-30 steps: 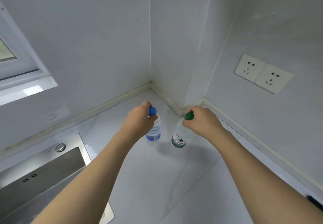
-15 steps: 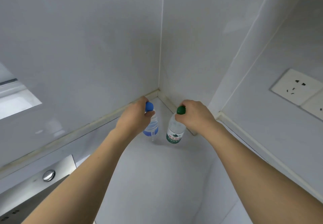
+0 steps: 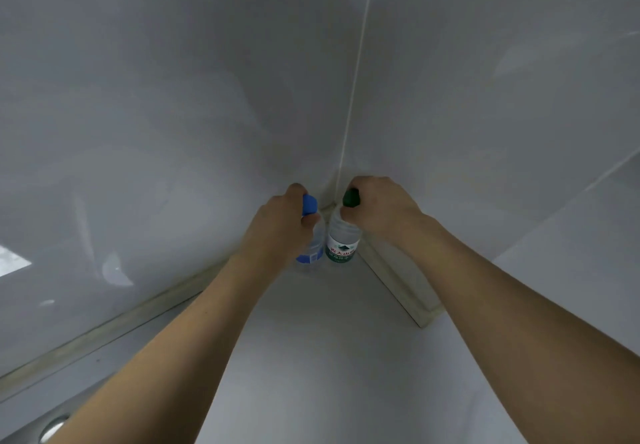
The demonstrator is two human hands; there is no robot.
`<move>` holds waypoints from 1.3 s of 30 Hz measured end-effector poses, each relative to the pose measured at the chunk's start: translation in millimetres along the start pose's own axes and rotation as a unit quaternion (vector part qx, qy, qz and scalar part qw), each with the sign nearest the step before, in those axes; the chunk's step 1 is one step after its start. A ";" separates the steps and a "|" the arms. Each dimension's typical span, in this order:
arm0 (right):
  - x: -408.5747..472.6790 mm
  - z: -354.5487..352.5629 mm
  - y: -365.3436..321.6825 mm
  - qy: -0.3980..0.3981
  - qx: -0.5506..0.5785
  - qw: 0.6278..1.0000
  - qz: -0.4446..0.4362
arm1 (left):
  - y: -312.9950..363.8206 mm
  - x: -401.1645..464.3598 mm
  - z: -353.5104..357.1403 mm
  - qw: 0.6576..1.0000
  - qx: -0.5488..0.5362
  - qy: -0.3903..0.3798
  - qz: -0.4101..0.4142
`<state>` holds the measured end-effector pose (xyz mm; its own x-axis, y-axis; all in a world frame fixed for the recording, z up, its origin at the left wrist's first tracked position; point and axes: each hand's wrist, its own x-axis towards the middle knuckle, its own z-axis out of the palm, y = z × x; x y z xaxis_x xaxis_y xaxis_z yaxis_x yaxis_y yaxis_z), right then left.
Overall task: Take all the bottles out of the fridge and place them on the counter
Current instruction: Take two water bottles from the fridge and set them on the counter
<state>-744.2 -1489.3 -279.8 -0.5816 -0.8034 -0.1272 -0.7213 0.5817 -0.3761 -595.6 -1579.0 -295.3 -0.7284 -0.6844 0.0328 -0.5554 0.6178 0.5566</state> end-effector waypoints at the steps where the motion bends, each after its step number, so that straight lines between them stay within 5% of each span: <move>1: 7.5 0.6 -1.1 0.002 -0.003 1.000 -0.005 | -1.1 5.1 1.1 1.000 -0.001 0.000 -0.002; 18: 66.8 12.1 -0.8 0.027 -0.008 0.998 -0.061 | -21.7 40.2 16.7 0.999 0.015 0.036 0.037; 32: 59.0 19.6 -0.3 0.037 0.046 0.998 0.004 | -23.8 37.7 27.7 0.996 -0.064 0.051 0.042; 39: 9.1 13.8 0.2 0.055 0.123 0.991 0.022 | -21.8 30.4 17.7 0.997 0.000 0.052 0.056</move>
<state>-744.5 -1498.3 -293.7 -0.6580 -0.7512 -0.0531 -0.5883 0.5567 -0.5865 -612.8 -1606.4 -321.1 -0.7404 -0.6472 0.1815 -0.4725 0.6932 0.5443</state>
